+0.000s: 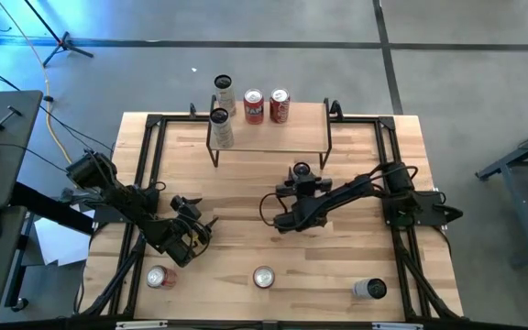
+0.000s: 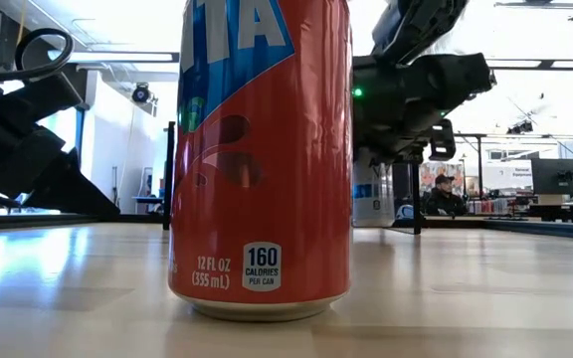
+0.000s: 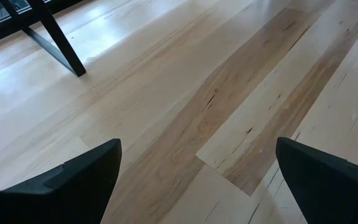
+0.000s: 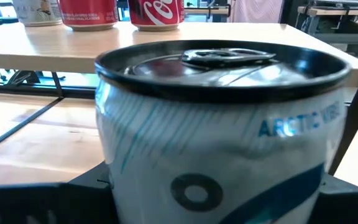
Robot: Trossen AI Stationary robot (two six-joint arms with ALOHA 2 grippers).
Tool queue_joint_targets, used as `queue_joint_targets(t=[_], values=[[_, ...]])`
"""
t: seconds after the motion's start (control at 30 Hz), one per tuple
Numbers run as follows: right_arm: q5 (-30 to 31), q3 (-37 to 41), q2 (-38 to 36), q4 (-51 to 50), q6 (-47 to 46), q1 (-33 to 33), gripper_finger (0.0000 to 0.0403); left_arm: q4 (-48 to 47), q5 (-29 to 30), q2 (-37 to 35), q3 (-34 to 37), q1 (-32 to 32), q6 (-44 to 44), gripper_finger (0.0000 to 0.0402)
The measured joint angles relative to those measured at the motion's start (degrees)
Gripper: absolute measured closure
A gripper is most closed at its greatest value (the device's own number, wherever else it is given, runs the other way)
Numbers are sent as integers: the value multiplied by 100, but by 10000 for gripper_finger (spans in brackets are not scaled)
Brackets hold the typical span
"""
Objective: Place canned beverage on shelf
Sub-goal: Put the white and blue soda can on the shelf
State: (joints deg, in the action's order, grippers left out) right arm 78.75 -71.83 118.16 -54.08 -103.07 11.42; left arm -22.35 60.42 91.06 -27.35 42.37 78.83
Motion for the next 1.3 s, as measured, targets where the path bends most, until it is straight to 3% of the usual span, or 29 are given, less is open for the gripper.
queue_joint_targets(t=[0.9,1.3], values=[[-272,0,3,561,304,-131,158,7,-31,0,0,-2,2,2],[-144,0,-3,558,306,-131,69,7,-29,-2,0,-2,2,2]])
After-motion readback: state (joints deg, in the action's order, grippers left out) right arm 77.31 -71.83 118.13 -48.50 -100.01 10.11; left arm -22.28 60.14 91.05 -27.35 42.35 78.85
